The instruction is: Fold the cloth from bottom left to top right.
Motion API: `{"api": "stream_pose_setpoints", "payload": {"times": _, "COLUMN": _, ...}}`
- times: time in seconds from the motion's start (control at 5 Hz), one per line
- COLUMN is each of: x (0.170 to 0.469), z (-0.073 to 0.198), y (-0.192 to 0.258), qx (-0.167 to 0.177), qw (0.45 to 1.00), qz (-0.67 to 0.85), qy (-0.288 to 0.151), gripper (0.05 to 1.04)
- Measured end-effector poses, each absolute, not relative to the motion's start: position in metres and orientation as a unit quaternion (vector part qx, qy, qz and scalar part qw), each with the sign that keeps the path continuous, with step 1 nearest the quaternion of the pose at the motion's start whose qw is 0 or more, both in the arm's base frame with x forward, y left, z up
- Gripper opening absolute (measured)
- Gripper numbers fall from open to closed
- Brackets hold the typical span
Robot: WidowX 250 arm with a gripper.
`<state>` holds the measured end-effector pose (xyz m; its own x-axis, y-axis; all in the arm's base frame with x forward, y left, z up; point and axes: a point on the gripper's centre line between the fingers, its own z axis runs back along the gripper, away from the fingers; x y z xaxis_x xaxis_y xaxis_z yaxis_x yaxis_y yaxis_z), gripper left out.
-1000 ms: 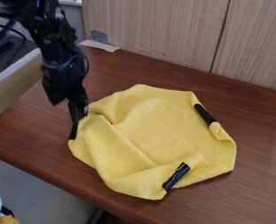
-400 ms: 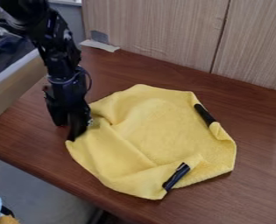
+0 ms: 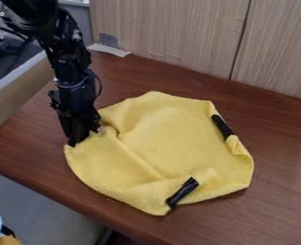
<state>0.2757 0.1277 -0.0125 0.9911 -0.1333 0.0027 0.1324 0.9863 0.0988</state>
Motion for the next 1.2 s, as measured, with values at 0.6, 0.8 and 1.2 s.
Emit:
{"api": "stream_pose_setpoints", "payload": {"times": 0.6, "x": 0.282, "z": 0.001, "y": 0.157, "qx": 0.051, "qw": 0.998, "qz": -0.020, "qy": -0.020, "gripper": 0.059}}
{"api": "stream_pose_setpoints", "payload": {"times": 0.8, "x": 0.290, "z": 0.011, "y": 0.153, "qx": 0.048, "qw": 0.998, "qz": -0.029, "qy": -0.034, "gripper": 0.059}}
{"api": "stream_pose_setpoints", "payload": {"times": 1.2, "x": 0.315, "z": 0.060, "y": 0.099, "qx": 0.044, "qw": 0.990, "qz": -0.094, "qy": -0.091, "gripper": 0.059}}
